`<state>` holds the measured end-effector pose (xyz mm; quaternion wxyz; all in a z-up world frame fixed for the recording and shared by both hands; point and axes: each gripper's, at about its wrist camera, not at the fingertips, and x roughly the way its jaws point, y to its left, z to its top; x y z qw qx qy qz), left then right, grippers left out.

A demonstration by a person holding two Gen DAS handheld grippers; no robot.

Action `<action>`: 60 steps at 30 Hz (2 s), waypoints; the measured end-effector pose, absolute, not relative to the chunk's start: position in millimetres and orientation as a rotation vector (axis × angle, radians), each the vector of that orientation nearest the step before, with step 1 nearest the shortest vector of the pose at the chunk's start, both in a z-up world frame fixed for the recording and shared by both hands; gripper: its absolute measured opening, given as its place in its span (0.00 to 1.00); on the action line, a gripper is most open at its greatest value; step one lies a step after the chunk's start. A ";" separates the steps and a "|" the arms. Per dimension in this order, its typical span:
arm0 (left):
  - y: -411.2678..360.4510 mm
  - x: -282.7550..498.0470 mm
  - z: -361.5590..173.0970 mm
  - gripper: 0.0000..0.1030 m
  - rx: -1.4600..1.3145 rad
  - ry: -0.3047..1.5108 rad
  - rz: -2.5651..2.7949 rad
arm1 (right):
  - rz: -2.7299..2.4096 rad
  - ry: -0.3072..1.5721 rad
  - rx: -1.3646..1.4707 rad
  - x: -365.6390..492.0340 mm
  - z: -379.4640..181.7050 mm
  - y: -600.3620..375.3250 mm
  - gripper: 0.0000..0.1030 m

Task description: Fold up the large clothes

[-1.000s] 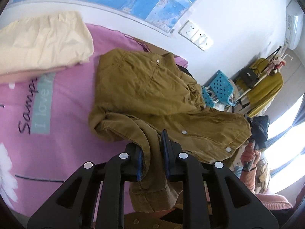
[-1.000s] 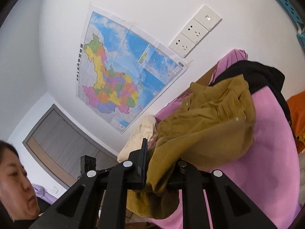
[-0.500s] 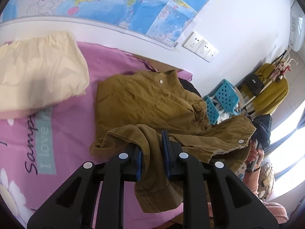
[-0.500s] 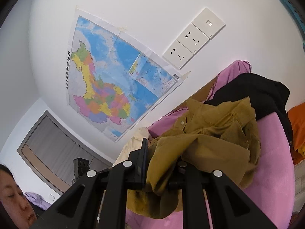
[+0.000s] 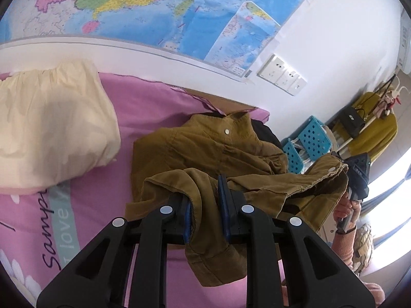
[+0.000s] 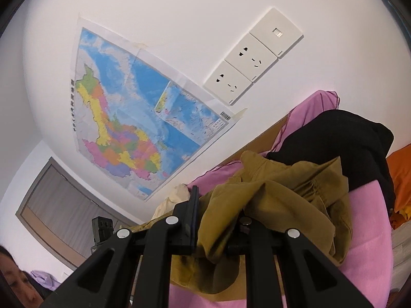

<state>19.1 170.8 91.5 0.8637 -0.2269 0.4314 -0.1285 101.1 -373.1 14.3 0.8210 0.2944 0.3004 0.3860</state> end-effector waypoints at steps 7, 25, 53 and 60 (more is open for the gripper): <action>176.2 47.3 89.1 0.18 -0.468 0.916 -0.259 | 0.788 0.662 0.624 129.9 17.3 -364.3 0.13; 184.8 118.3 55.7 0.18 -0.480 0.994 -0.209 | 0.694 0.761 0.662 198.0 -9.3 -352.1 0.13; 192.7 175.5 -6.9 0.21 -0.503 1.118 -0.113 | 0.544 0.911 0.654 259.8 -55.6 -338.8 0.15; 194.3 184.9 -19.5 0.21 -0.535 1.139 -0.100 | 0.544 0.915 0.690 262.5 -59.2 -340.6 0.43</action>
